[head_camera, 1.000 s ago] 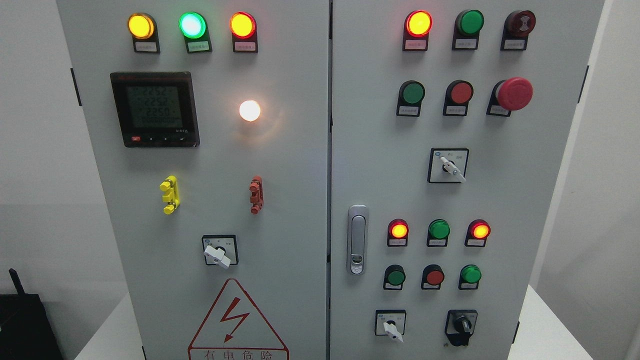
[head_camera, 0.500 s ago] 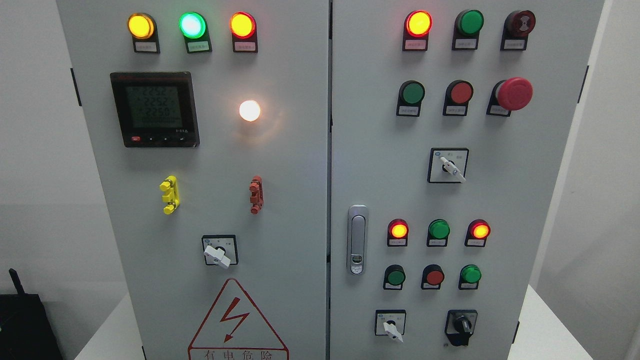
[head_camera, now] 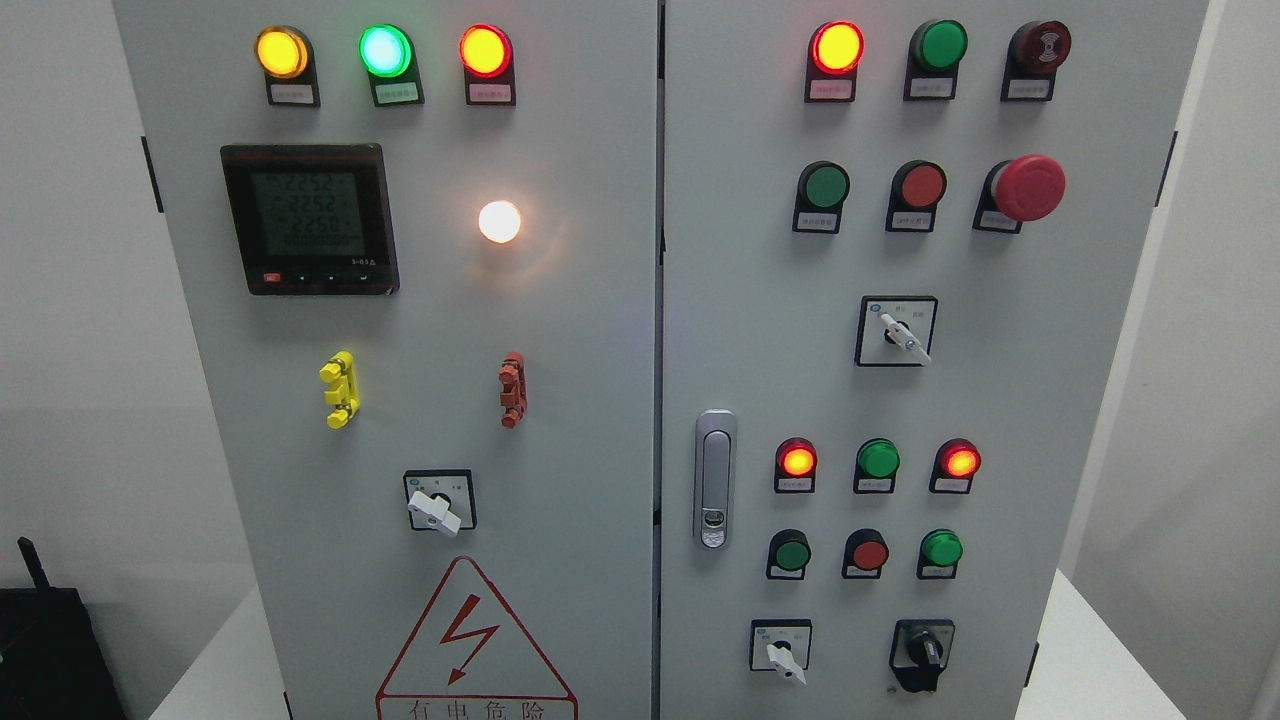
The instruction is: Trip black knob to open circuit
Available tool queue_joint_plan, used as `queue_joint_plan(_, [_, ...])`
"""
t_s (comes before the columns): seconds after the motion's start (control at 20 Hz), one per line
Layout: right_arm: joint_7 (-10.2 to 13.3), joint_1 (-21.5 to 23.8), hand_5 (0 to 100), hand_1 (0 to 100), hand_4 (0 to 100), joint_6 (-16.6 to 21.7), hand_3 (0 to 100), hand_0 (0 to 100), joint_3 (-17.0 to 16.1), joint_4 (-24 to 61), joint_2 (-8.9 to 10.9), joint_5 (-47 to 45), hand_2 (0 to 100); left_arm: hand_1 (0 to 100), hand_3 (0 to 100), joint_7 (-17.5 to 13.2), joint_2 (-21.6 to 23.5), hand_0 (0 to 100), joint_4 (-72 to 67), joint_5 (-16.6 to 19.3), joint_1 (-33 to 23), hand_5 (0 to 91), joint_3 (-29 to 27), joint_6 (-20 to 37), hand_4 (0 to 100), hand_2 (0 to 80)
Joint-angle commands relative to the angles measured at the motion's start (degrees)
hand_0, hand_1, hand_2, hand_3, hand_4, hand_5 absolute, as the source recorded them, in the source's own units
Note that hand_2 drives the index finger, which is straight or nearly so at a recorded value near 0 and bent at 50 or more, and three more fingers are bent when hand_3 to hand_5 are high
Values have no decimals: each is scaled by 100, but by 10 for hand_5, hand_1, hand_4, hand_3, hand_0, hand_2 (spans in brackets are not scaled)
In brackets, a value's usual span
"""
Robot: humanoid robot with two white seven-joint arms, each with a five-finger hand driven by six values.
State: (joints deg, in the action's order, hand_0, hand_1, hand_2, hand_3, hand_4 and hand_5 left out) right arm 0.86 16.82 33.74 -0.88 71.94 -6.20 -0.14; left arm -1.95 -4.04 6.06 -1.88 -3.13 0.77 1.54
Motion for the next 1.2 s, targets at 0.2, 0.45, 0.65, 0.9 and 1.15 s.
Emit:
queue_joint_plan(0.2, [19,-30,797,280,788,-341,917,142,9,654,-13,-196,0,389,0,1,0,120,1,-14,23,0,-7,13,0,0])
queue_joint_plan(0.45, [19,-109,798,278,792,-605,919,143,-26,971,5,-390,0,389,0,1,-9,120,1,-14,14,0,-7,13,0,0])
queue_joint_plan(0.65, [19,-179,799,277,794,-842,928,145,-70,1287,22,-504,0,389,0,1,-9,120,1,-14,23,0,-7,13,0,0])
queue_joint_plan(0.9, [28,-232,818,275,805,-940,948,148,-61,1472,22,-540,0,389,0,1,-9,120,1,-14,23,0,-7,13,0,0])
queue_joint_plan(1.15, [98,-319,864,274,839,-975,996,149,-43,1569,22,-540,0,389,0,1,-9,120,1,-14,14,0,-7,13,0,0])
